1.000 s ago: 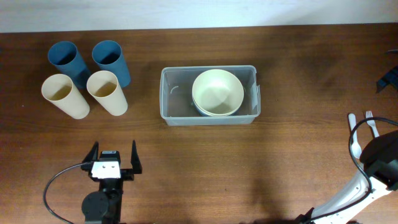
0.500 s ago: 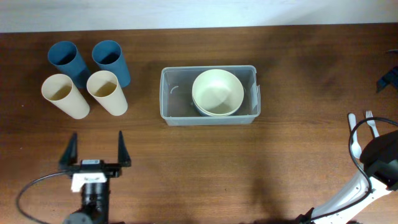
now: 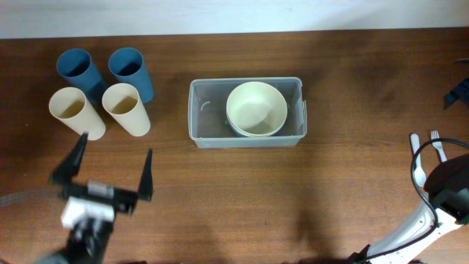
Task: Pack container
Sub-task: 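Raise the left gripper and move it toward the front cream cup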
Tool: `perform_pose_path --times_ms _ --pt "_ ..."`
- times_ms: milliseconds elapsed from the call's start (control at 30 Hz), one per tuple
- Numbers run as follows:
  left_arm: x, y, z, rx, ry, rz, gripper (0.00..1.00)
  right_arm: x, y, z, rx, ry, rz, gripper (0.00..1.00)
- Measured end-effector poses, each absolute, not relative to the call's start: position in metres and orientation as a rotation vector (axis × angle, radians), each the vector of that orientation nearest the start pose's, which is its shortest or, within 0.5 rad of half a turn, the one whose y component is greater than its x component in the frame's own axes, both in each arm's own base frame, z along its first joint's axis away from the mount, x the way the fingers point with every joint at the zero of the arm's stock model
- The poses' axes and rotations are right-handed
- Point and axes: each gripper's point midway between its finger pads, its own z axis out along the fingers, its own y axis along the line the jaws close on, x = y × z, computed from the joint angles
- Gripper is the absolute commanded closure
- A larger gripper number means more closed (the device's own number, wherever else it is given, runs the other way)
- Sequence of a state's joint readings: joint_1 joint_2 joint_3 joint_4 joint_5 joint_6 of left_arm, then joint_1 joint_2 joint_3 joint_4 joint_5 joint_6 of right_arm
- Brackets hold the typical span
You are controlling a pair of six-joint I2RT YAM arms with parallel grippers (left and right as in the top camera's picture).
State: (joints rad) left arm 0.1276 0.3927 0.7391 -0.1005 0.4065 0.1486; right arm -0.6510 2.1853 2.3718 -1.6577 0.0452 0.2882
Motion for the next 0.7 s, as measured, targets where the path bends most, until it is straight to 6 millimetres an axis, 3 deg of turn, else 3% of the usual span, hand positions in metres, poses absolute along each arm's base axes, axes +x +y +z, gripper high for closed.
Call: perform_pose_path --times_ms 133,233,333,533,700 --pt "0.256 -0.039 0.429 0.346 1.507 -0.122 0.00 0.334 -0.265 0.189 1.384 2.718 -0.095 0.01" --pt "0.289 -0.039 0.447 0.356 1.566 -0.163 0.00 0.335 -0.265 0.189 1.383 2.718 -0.095 0.01" --pt "0.323 -0.038 0.446 0.366 1.611 -0.198 0.00 0.334 -0.265 0.189 1.383 2.719 -0.095 0.01" --pt "0.387 -0.030 0.376 0.299 1.955 -0.324 0.00 0.334 -0.265 0.189 1.383 2.719 -0.095 0.01" --pt "0.418 -0.023 0.325 0.208 2.225 -0.412 0.00 0.334 -0.264 0.189 1.383 2.719 -0.095 0.01"
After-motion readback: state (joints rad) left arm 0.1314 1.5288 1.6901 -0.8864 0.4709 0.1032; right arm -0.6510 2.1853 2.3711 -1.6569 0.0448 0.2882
